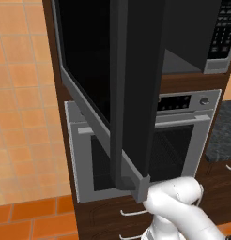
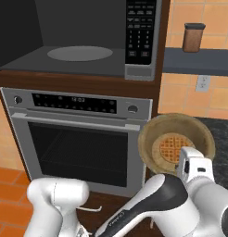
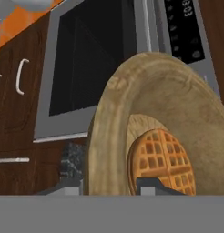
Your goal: Open the microwave, place the bowl with waffle inside the microwave, then close the microwave door and turn it on.
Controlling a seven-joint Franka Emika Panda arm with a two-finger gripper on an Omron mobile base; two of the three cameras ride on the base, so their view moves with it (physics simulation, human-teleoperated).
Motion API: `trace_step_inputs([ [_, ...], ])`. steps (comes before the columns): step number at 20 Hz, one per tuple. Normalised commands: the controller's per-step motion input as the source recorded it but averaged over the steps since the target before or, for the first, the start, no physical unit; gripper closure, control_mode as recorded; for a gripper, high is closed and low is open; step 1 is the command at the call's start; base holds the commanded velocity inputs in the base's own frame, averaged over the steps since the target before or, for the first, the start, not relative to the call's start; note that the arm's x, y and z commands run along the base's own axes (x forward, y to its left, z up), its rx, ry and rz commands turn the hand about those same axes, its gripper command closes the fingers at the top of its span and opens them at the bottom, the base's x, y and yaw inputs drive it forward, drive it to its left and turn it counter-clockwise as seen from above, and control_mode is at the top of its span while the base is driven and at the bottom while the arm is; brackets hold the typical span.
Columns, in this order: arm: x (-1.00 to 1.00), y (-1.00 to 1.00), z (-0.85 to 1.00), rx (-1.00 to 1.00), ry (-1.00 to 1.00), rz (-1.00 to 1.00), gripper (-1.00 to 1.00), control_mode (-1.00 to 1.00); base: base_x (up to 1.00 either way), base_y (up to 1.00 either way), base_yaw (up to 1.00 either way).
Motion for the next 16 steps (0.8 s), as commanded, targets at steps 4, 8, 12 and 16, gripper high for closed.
trace_step_inputs([
  [4,-0.42,0.70,0.43,-0.06,0.00,0.07,1.00,-1.00,0.00,0.00,0.00],
  [8,-0.39,0.76,0.35,-0.03,-0.02,0.09,1.00,-1.00,0.00,0.00,0.00],
  [12,-0.34,0.79,0.31,0.00,-0.07,0.09,1.00,-1.00,0.00,0.00,0.00],
  [16,-0.22,0.86,0.42,0.00,-0.04,0.07,1.00,-1.00,0.00,0.00,0.00],
])
